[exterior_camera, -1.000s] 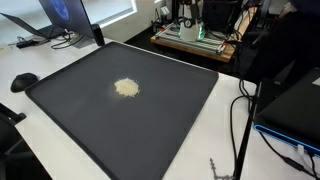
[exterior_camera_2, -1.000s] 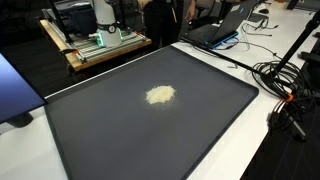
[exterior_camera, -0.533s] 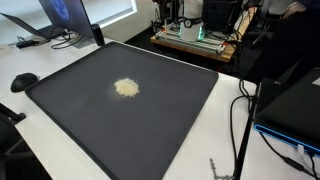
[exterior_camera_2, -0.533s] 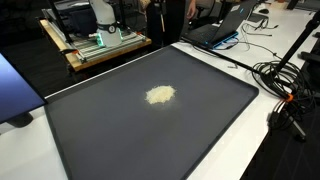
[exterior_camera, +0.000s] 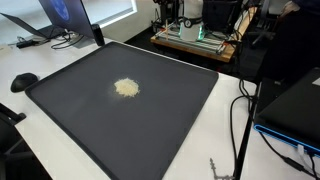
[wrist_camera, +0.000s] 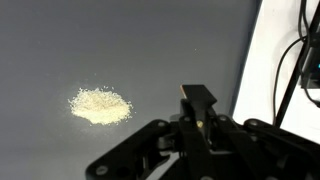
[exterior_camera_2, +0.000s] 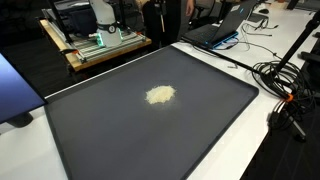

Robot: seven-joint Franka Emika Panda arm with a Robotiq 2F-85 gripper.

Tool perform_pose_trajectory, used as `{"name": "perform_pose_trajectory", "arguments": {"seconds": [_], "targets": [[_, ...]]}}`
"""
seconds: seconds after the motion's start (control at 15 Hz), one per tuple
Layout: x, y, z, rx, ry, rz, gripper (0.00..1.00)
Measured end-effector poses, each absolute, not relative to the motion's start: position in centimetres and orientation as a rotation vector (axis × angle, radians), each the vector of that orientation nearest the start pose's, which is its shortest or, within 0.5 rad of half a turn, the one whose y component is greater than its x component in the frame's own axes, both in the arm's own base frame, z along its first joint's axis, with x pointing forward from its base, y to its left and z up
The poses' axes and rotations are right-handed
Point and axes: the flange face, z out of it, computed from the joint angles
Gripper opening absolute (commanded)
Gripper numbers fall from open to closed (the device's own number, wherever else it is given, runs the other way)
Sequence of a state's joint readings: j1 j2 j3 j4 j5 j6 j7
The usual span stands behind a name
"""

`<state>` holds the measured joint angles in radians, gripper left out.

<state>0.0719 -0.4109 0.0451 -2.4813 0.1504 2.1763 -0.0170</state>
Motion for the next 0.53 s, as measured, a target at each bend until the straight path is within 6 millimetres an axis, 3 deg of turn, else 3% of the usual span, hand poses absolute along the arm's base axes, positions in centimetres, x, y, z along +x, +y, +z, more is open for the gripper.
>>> {"name": "perform_pose_trajectory", "arguments": {"seconds": [0.27,0.53], "targets": [[43.9,5.4,44.7,-3.173,-0.081,-0.202,0.03],[47.2,8.0,44.2,-3.398,-0.154,-0.264,0.03]]}}
